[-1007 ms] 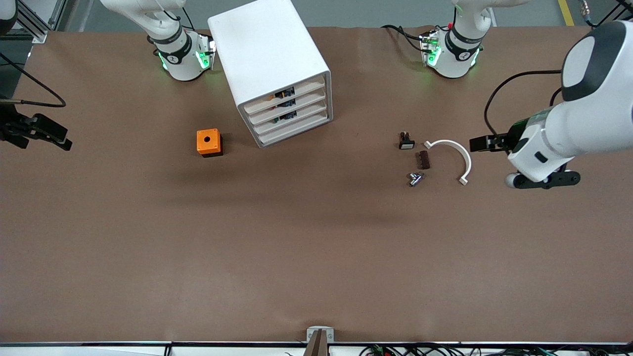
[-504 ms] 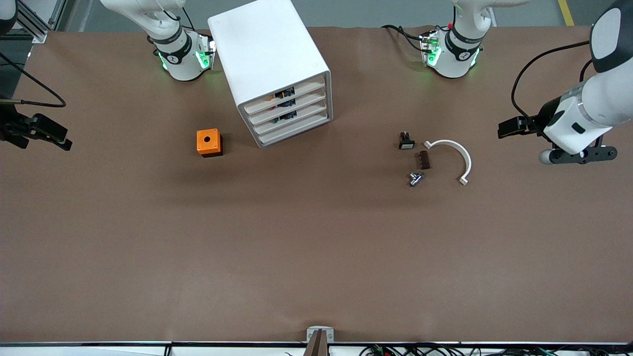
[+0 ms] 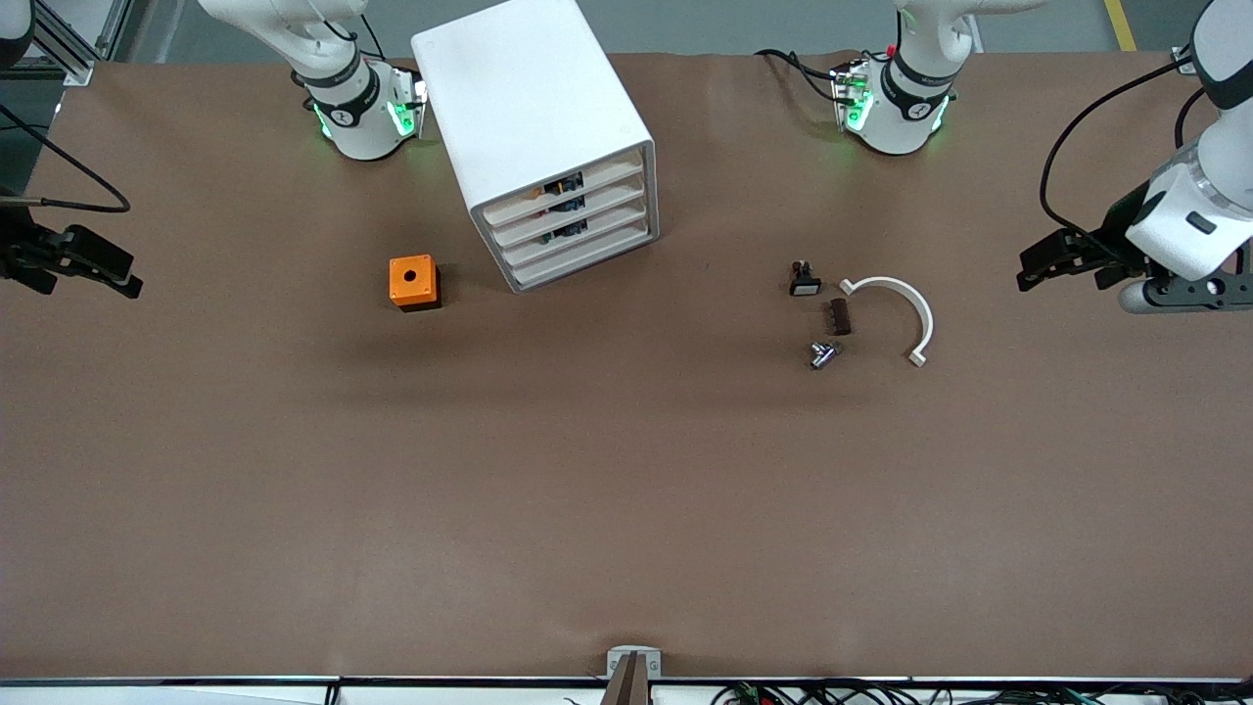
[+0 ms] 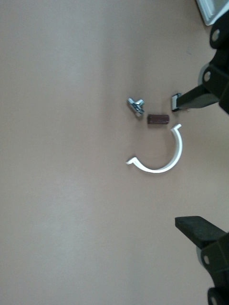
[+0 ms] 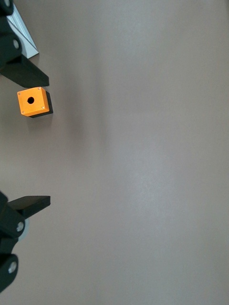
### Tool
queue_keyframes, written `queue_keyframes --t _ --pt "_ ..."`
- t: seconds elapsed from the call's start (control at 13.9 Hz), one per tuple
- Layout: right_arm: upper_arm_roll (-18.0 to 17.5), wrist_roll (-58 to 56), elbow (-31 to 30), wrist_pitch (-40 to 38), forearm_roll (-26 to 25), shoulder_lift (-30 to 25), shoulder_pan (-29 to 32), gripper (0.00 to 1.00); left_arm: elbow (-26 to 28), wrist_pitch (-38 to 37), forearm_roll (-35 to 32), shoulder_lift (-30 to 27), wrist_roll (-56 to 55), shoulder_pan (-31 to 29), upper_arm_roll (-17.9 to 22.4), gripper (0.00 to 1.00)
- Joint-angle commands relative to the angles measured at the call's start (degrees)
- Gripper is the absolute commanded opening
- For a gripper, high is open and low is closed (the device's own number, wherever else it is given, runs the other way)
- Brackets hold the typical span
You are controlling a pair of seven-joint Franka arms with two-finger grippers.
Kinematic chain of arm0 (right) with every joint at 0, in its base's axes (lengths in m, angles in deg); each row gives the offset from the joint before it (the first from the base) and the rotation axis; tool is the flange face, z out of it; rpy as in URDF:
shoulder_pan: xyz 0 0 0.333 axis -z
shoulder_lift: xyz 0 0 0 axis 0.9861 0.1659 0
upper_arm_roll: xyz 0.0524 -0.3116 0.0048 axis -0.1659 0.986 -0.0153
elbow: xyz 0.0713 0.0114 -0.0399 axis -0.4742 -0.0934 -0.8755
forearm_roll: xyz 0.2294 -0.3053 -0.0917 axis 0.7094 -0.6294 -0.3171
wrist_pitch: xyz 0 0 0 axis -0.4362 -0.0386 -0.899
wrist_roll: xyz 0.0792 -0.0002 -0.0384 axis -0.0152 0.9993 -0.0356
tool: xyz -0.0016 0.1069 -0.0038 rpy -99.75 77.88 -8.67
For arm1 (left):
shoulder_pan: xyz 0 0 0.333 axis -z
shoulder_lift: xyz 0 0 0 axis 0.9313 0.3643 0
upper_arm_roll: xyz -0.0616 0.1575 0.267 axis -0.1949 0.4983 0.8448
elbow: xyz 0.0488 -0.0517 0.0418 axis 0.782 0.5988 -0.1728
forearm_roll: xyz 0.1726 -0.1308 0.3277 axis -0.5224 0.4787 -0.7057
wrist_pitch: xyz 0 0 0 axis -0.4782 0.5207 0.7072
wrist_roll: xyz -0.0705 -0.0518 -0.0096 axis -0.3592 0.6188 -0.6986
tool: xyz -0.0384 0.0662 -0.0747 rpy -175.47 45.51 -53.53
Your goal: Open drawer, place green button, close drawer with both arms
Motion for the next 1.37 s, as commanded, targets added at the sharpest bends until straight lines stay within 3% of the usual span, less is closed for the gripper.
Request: queue_keyframes --t 0.0,0.86,1.29 --pt "-0.2 0.8 0.0 -0.4 -0.4 -0.4 0.2 1.0 -6.3 -0.4 -1.1 2.7 0.9 -1.0 0.0 1.0" --pt "-0.2 0.8 -0.3 -0.4 -0.4 -0.4 0.2 1.0 -9.1 -9.6 -1.2 1.9 4.3 -2.6 -0.6 1.0" --pt "-0.1 0.8 -0.3 -0.4 -0.4 -0.4 0.2 1.0 -9.2 -9.8 -2.6 1.9 4.5 -2.3 -1.0 1.0"
